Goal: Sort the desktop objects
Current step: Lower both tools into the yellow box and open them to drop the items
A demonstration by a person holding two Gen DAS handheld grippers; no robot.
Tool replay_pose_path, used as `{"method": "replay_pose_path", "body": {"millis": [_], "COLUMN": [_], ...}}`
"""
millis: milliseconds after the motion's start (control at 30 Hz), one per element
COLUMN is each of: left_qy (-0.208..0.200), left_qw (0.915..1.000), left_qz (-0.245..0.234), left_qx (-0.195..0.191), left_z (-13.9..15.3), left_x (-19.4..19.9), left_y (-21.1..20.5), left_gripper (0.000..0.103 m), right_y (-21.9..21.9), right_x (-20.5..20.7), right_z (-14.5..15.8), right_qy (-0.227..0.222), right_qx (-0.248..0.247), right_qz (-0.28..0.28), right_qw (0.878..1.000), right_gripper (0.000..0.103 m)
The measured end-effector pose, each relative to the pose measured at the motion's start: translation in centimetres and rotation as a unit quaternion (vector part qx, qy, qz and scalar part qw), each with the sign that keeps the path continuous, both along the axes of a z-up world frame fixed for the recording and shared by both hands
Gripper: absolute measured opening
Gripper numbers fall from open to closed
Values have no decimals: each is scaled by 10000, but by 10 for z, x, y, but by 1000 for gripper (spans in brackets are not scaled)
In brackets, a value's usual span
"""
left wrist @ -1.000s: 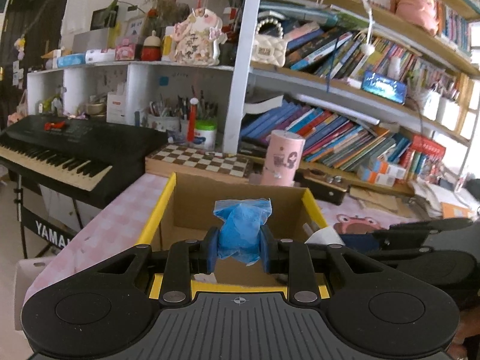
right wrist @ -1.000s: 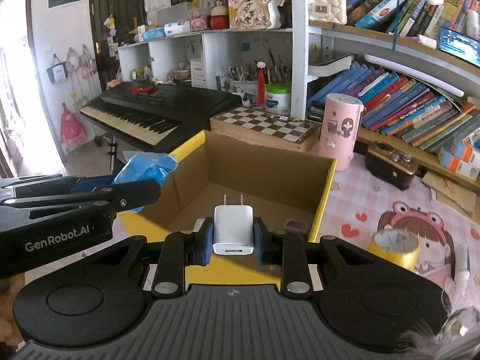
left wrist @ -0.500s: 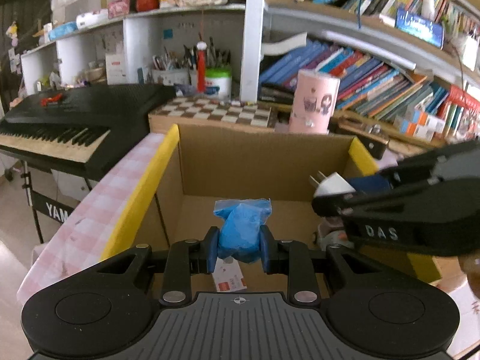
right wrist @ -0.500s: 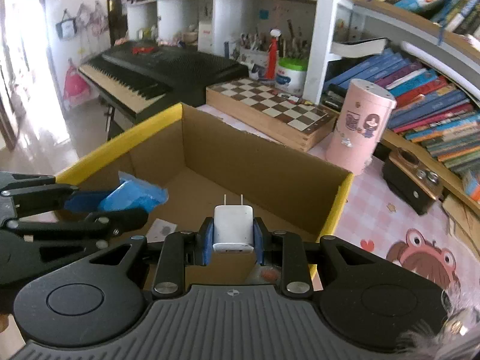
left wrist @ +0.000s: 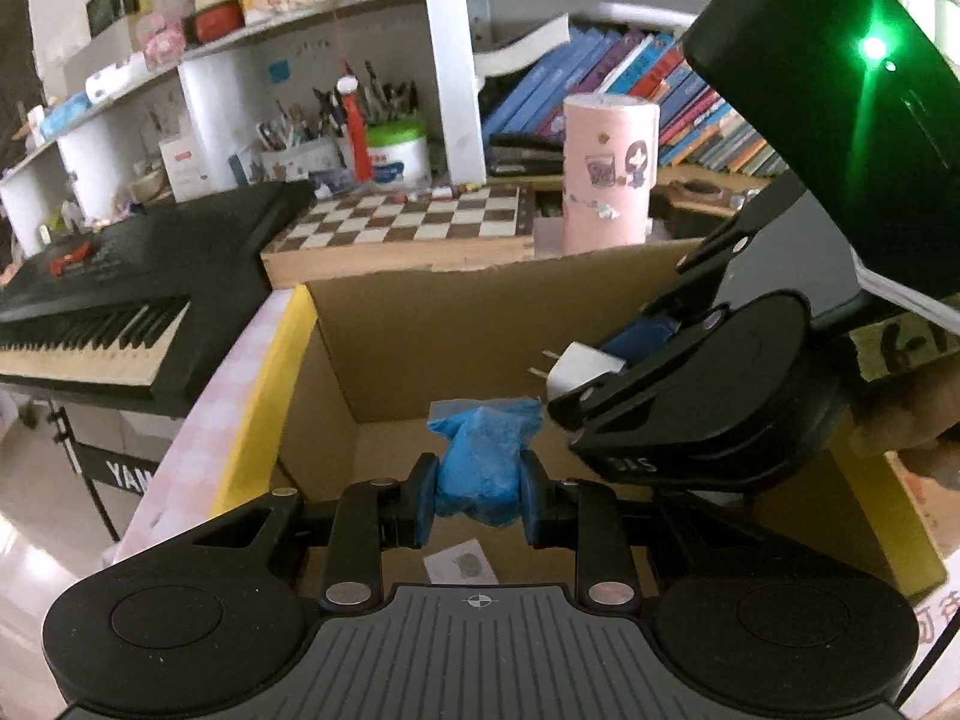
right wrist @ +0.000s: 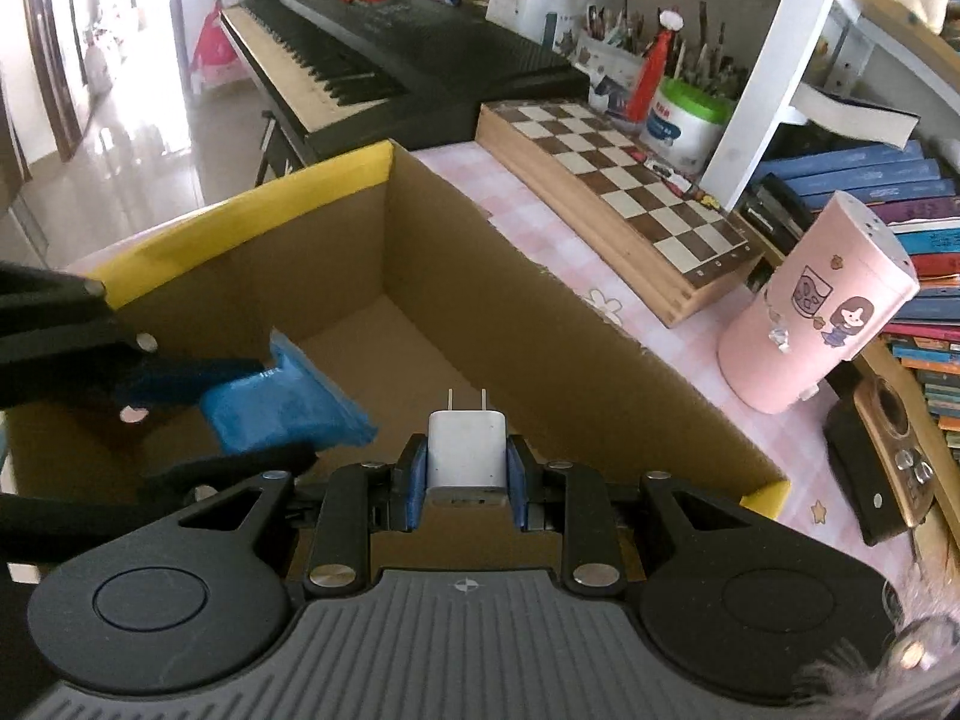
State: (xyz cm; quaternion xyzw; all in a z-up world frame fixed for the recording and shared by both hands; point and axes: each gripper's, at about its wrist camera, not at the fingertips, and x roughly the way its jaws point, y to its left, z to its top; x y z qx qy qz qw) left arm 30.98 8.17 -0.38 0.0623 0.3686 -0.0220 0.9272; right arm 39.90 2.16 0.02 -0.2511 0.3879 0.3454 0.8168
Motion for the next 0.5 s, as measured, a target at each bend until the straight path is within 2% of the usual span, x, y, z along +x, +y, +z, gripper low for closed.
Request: {"method": "replay_pose_path", "body": {"millis": [167, 367, 433, 467, 500], "left_qy": [297, 311, 272, 261, 227], "left_qw": [9995, 9994, 9994, 9994, 9994], "left_qz": [60, 163, 201, 226, 263], "left_qx": [69, 19, -21, -42, -79], "left_z": [-12, -10, -9, -9, -9], "left_x": [9, 9, 8, 7, 5], "left_y": [1, 2, 3, 4, 5], "left_gripper": [26, 28, 31, 36, 40], "right_y": [4, 4, 5, 5, 5], "right_x": [12, 15, 14, 14, 13], "right_z": [-9, -17, -15, -14, -13], "right_qy": [113, 280, 200, 159, 124], "right_qx": [-195, -215, -191, -177, -157], "right_qz": [-8, -110, -141, -155, -171], "right_qw": [9997, 9993, 9995, 9996, 9997], "right_gripper": [25, 25, 26, 28, 34]}}
